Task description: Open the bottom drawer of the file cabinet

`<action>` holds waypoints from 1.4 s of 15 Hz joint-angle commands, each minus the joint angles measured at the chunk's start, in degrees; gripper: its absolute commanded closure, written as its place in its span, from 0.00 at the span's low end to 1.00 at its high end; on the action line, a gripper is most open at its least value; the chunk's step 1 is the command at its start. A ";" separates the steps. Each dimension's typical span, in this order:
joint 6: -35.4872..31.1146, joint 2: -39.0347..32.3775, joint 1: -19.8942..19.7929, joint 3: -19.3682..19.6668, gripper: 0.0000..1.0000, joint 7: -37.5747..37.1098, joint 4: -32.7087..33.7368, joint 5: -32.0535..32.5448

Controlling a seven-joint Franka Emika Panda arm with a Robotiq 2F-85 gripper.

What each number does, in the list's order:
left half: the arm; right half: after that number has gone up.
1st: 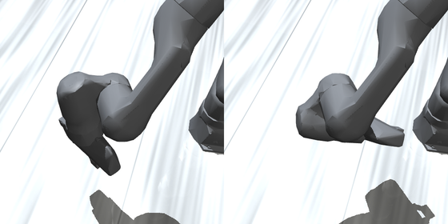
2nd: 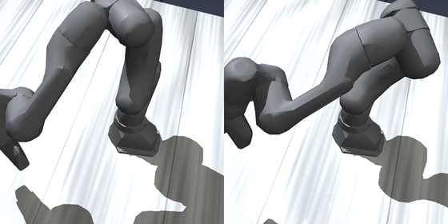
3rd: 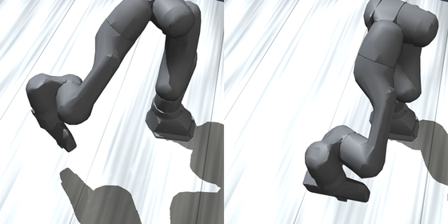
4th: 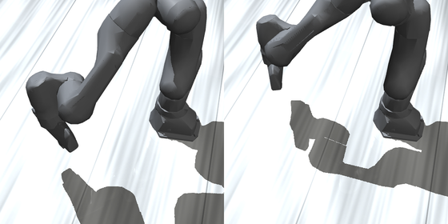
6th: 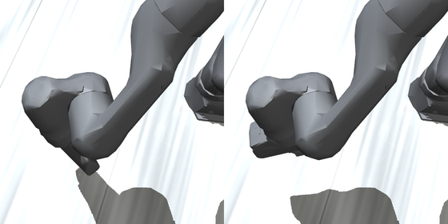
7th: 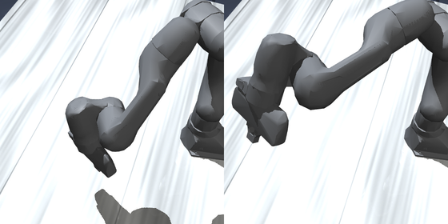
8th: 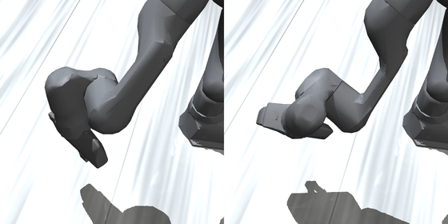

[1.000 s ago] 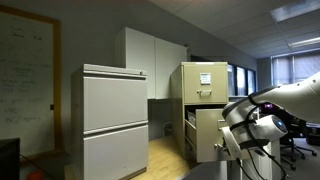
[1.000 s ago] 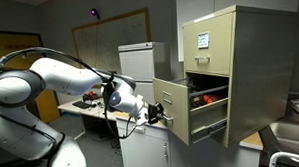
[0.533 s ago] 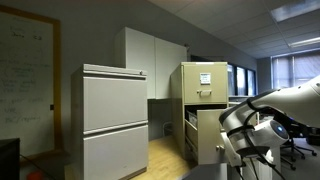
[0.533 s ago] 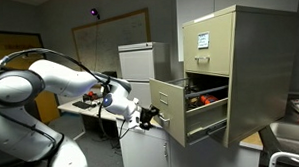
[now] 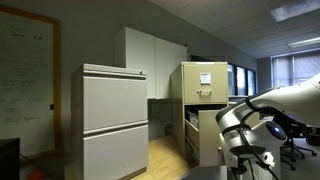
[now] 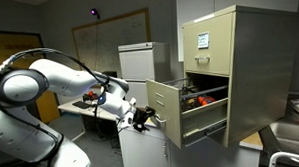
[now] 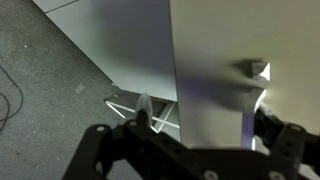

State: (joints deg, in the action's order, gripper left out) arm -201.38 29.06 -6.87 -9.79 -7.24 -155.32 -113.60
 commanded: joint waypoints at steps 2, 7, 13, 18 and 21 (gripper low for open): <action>0.05 -0.27 8.02 -0.24 0.00 10.67 2.92 -13.81; 0.24 -0.72 6.51 1.84 0.00 23.28 5.44 -25.15; 1.07 -0.75 3.14 2.85 0.00 36.17 6.56 -35.76; 2.11 -0.06 0.33 2.76 0.00 44.34 6.39 -40.96; 2.47 0.38 -0.32 2.78 0.00 46.57 5.91 -41.12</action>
State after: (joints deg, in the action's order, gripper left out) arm -198.91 29.60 -11.43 -3.68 34.58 -147.20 -148.10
